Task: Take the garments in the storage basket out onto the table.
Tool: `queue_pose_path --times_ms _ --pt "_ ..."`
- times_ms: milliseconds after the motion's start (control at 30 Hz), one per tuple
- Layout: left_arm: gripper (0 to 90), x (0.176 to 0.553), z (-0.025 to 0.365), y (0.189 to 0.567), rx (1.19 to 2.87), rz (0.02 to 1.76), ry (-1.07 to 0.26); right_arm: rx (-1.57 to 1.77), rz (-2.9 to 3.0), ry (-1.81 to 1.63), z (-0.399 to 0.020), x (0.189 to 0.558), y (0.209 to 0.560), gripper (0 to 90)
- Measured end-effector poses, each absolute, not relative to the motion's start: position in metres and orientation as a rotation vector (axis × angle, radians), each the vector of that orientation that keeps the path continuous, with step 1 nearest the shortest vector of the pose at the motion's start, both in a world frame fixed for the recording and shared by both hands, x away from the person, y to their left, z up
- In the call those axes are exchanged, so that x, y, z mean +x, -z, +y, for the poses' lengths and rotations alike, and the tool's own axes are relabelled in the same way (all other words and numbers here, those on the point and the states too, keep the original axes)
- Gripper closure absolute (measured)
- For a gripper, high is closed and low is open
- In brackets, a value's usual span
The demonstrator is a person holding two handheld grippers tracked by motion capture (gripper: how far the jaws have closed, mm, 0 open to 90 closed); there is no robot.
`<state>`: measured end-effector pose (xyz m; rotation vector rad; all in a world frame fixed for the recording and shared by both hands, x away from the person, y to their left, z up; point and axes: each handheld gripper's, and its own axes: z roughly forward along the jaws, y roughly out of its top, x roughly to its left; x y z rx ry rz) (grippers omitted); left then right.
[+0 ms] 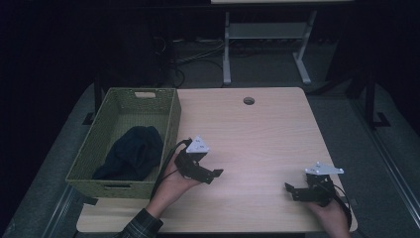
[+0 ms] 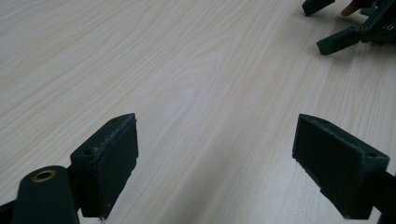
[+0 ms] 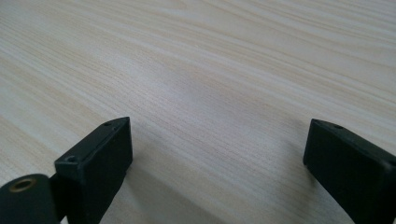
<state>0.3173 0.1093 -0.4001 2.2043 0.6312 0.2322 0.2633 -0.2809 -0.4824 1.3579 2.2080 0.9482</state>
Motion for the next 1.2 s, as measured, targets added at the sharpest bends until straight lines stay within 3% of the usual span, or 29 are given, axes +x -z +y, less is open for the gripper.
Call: queue_pose_path --times_ms 1200 --pt "14.2 0.335 0.111 0.38 2.214 0.531 -0.146 1.353 2.21 -0.948 -0.281 0.263 0.482 7.6"
